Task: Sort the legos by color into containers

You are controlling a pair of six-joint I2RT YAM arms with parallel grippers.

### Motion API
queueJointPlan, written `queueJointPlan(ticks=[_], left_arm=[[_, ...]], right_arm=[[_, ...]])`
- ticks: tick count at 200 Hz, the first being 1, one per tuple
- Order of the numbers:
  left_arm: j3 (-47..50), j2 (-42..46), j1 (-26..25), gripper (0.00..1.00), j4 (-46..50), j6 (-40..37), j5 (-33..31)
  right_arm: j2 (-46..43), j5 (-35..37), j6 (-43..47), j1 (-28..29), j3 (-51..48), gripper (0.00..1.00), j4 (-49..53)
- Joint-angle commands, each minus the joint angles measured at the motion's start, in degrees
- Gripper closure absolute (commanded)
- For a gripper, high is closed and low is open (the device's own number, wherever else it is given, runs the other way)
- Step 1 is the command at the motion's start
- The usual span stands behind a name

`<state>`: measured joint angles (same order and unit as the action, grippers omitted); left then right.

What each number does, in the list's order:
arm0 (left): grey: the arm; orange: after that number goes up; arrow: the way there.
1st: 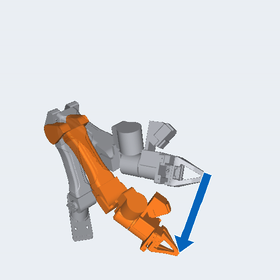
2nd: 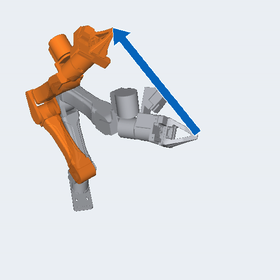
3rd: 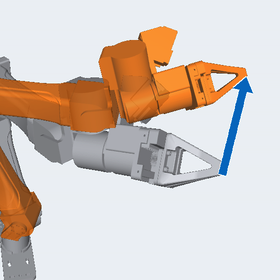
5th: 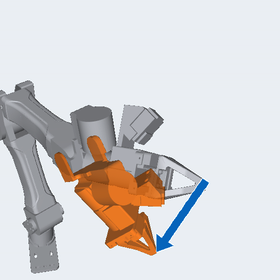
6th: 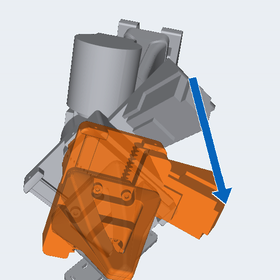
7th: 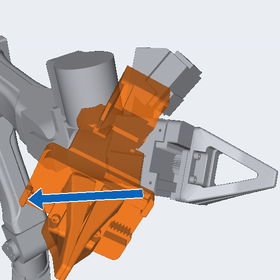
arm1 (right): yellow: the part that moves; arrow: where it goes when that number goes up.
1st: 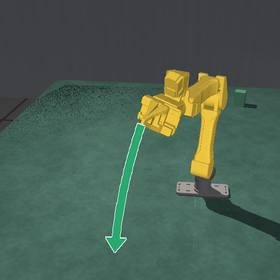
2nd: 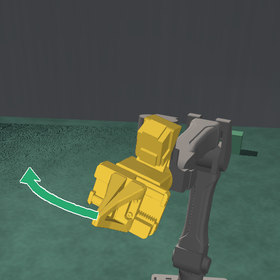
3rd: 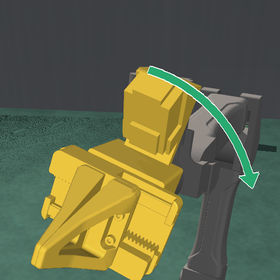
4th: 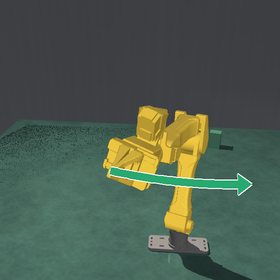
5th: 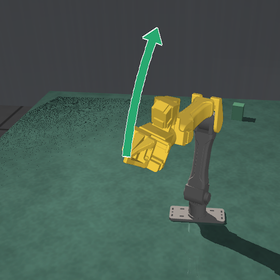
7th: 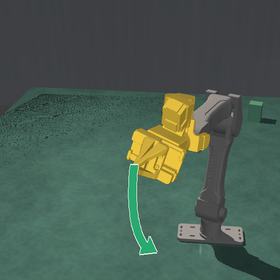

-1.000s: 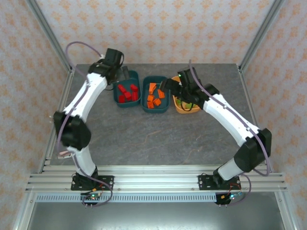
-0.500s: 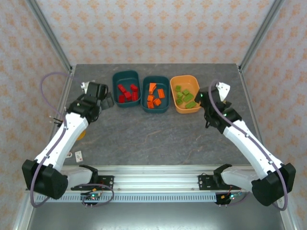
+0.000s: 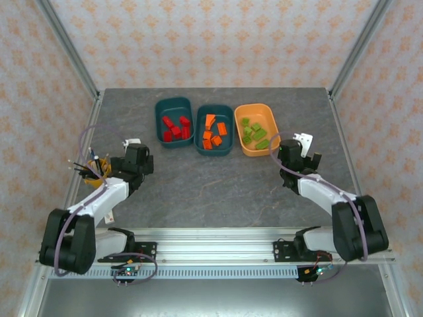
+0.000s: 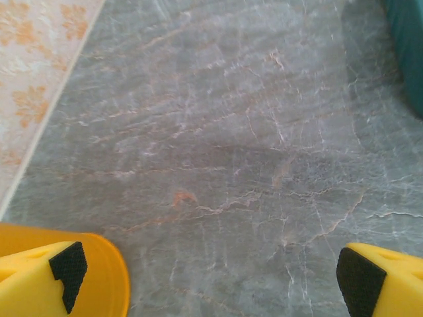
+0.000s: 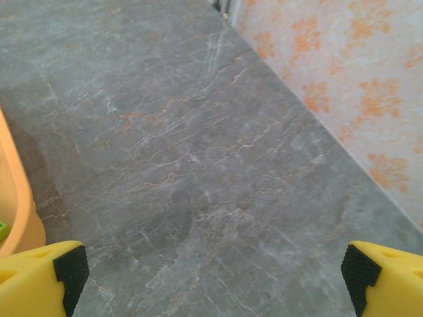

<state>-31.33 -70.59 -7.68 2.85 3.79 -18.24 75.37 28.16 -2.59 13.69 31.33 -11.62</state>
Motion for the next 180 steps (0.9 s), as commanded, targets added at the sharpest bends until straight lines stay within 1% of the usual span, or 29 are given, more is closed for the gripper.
queueJointPlan(ticks=[1,9,27,38,48,54,62,76,87,95,106,129,142,157,166,180], left_arm=[[0.1,-4.4,3.0,0.0,-13.5,-3.5,5.2],[-0.2,-6.2,3.9,0.0,-16.7,-4.5,7.5],[-0.9,-9.5,6.2,0.0,-23.2,-5.0,12.3],[-2.2,-11.7,7.8,0.0,-24.9,-4.7,14.9],[-4.7,-13.5,9.4,0.0,-22.0,-3.8,18.3],[-5.0,-13.8,9.5,0.0,-21.9,-4.0,20.0],[-3.6,-13.2,9.3,0.0,-24.6,-4.2,21.6],[0.6,-10.2,8.5,0.0,-28.9,-4.4,19.5],[3.6,-7.6,8.4,0.0,-31.9,-3.8,17.4],[4.6,-6.5,8.4,0.0,-32.2,-3.4,15.7],[5.2,-5.7,8.3,0.0,-32.0,-3.4,14.5],[6.7,-3.4,7.7,0.0,-31.4,-3.0,12.4],[6.5,-3.5,7.9,0.0,-31.2,-2.7,13.3],[3.8,-6.7,9.3,0.0,-30.8,-4.0,15.7],[0.1,-9.4,11.5,0.0,-26.6,-2.9,19.0],[-3.0,-12.0,12.1,0.0,-23.1,-3.3,20.1]], right_arm=[[4.0,-6.1,3.2,-1.9,-1.0,0.0,-13.6],[5.5,-7.1,4.3,-2.6,-0.5,0.0,-14.1],[7.2,-11.1,6.7,-4.9,-1.3,0.0,-18.4],[7.9,-14.2,6.6,-7.2,-1.9,0.0,-21.2],[8.3,-17.2,4.5,-9.7,-2.6,0.0,-22.4],[8.9,-18.1,3.6,-10.6,-3.8,0.0,-25.0],[10.0,-19.5,3.1,-11.4,-6.0,0.0,-29.6],[12.2,-21.1,3.8,-11.6,-9.1,0.0,-37.0],[11.0,-20.8,3.5,-11.6,-8.5,0.01,-33.7],[11.7,-20.3,3.6,-11.6,-8.9,0.01,-35.7],[11.3,-20.1,3.3,-11.6,-8.3,0.01,-33.9],[11.5,-20.0,3.4,-11.6,-8.5,0.01,-34.5],[11.5,-19.8,3.4,-11.4,-8.3,0.01,-34.2],[11.6,-19.8,3.4,-11.5,-8.3,0.01,-34.2],[11.6,-19.7,3.4,-11.5,-8.2,0.01,-34.2],[11.5,-19.7,3.4,-11.5,-8.2,0.01,-34.2]])
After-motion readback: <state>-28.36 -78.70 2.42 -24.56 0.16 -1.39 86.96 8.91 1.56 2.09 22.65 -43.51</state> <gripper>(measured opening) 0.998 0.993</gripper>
